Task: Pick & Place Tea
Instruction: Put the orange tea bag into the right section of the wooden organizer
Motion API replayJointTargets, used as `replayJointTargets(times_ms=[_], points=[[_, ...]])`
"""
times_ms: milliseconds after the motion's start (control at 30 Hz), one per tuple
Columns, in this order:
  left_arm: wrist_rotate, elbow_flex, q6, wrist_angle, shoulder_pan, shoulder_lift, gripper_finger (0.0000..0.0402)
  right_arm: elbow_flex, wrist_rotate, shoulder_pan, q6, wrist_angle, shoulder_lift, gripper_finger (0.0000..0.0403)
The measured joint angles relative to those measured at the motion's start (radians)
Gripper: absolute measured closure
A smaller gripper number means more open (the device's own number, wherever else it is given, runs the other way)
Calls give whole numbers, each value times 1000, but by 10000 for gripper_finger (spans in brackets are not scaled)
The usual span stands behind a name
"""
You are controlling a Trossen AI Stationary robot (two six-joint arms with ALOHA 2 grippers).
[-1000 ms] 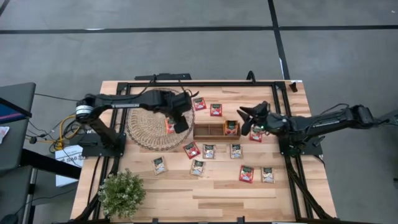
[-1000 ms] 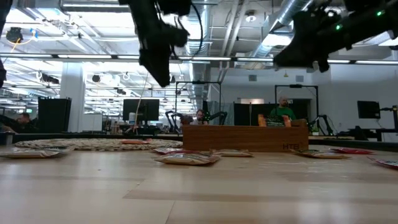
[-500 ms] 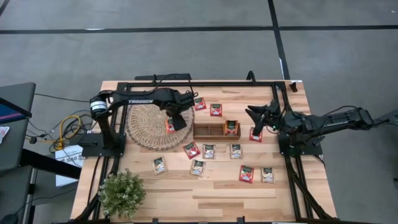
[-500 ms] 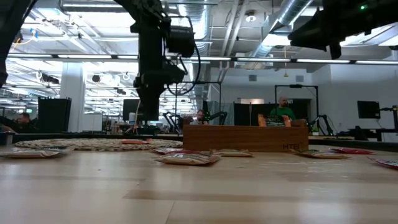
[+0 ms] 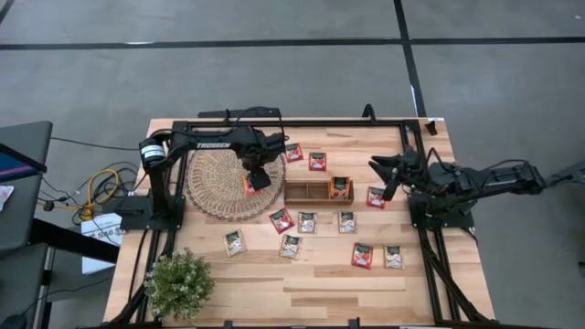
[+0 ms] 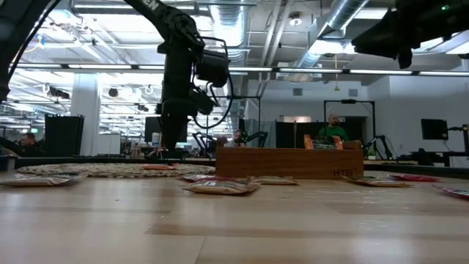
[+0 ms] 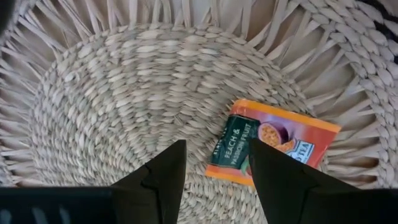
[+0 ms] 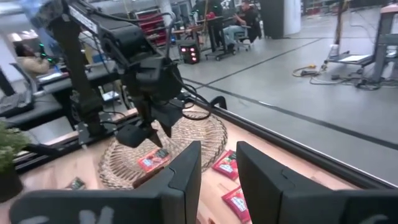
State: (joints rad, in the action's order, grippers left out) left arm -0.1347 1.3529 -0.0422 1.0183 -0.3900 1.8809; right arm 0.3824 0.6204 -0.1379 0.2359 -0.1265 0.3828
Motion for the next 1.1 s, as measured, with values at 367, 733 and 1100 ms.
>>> replayJointTargets(times_ms=[367, 733, 1100], points=[[13, 0, 34, -6, -3, 5, 234, 0, -20, 0, 0, -23, -99, 310], [8, 0, 34, -8, -3, 100, 234, 0, -31, 0, 1, -24, -103, 310], [44, 0, 34, -34, -3, 101, 264, 0, -43, 0, 1, -26, -102, 310]])
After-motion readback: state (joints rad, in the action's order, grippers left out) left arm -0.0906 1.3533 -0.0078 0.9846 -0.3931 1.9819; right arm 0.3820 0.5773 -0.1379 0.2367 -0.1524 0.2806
